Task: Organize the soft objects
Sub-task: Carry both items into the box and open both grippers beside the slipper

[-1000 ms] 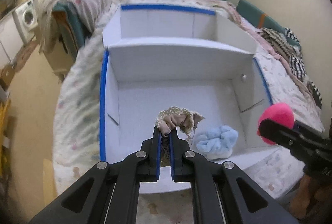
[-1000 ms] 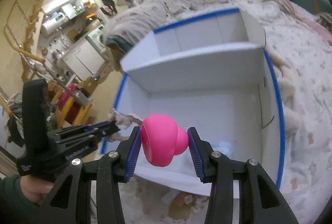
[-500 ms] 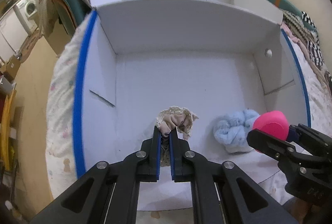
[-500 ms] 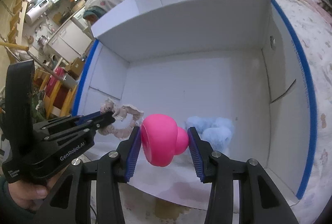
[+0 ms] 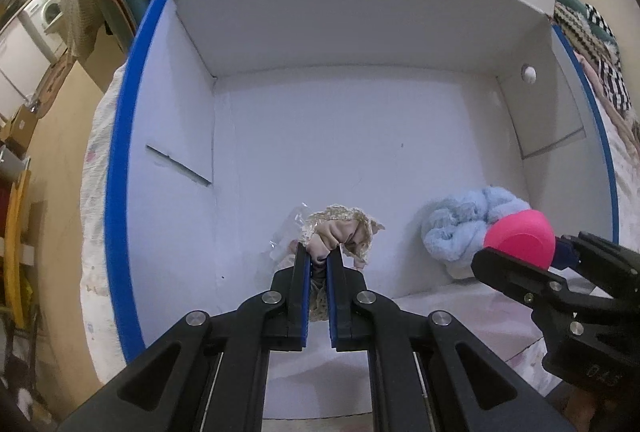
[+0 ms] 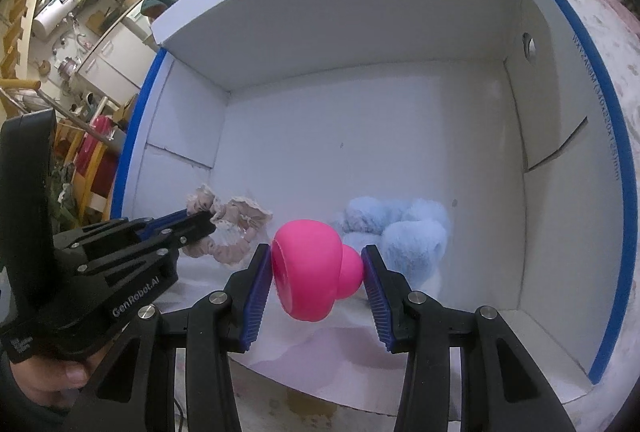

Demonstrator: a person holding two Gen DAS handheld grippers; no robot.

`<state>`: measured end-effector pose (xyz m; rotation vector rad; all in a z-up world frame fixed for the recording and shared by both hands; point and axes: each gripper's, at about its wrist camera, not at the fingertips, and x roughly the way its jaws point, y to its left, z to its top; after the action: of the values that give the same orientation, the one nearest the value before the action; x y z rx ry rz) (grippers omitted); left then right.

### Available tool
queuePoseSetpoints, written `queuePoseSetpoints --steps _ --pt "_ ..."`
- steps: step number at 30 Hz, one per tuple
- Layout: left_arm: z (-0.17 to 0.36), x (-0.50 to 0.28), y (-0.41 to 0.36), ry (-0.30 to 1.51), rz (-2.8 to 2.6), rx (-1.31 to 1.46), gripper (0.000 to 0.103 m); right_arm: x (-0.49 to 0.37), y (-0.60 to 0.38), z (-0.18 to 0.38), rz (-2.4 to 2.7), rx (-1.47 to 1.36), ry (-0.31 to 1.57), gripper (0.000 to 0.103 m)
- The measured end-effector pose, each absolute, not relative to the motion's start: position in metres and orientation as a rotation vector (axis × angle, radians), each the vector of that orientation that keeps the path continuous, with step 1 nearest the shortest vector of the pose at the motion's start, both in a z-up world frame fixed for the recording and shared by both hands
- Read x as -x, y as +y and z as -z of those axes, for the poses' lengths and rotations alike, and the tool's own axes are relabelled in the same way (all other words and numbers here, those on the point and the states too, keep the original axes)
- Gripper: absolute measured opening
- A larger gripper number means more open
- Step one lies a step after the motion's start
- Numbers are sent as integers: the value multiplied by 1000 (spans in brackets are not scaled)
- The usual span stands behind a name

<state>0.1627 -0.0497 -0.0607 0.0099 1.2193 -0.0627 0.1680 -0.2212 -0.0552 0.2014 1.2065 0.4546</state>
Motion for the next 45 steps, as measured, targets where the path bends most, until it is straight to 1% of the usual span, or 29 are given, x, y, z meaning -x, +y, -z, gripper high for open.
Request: queuePoseSetpoints --steps 6,21,24,26,28,29,30,31,32,34,35,38,40,41,42,45 --pt "66 -166 -55 1226 68 -12 7 -172 -216 60 -435 -180 1242 48" --pt "66 -165 -54 1226 66 -9 7 -170 -214 64 -451 -182 1241 48" --pt "65 -165 -54 1230 72 -3 9 -169 -214 63 -459 -189 1237 48" --pt "64 -165 -52 1237 85 16 13 -170 -212 62 -470 -194 1235 49" --pt "62 -163 -49 1237 92 33 25 -169 -213 60 -481 -193 1221 53" --pt "62 -163 -49 1233 92 30 29 -168 -214 59 -483 -196 1212 59" --pt "61 -162 -49 1227 88 20 35 -168 -216 57 -483 -201 1204 60" --pt "60 -161 -49 1221 83 7 38 -168 -218 55 -479 -207 1195 60" --pt "58 -160 -50 1214 76 -4 40 -168 -219 53 -475 -214 1188 61" --pt "55 -159 -50 1199 72 -11 44 -168 -222 51 -462 -230 1175 66" --pt "52 -158 -50 1189 72 -16 45 -168 -223 49 -455 -237 1168 70" --pt "45 -156 -50 1158 64 -33 47 -167 -226 45 -453 -253 1143 74" --pt "40 -154 -49 1135 49 -41 52 -166 -228 39 -467 -268 1118 79" --pt "37 -153 -47 1119 37 -41 53 -164 -228 36 -474 -279 1105 89" --pt "34 -151 -44 1107 32 -32 55 -163 -228 33 -479 -291 1091 103" --pt "28 -149 -37 1094 36 17 56 -160 -229 21 -486 -317 1045 103"
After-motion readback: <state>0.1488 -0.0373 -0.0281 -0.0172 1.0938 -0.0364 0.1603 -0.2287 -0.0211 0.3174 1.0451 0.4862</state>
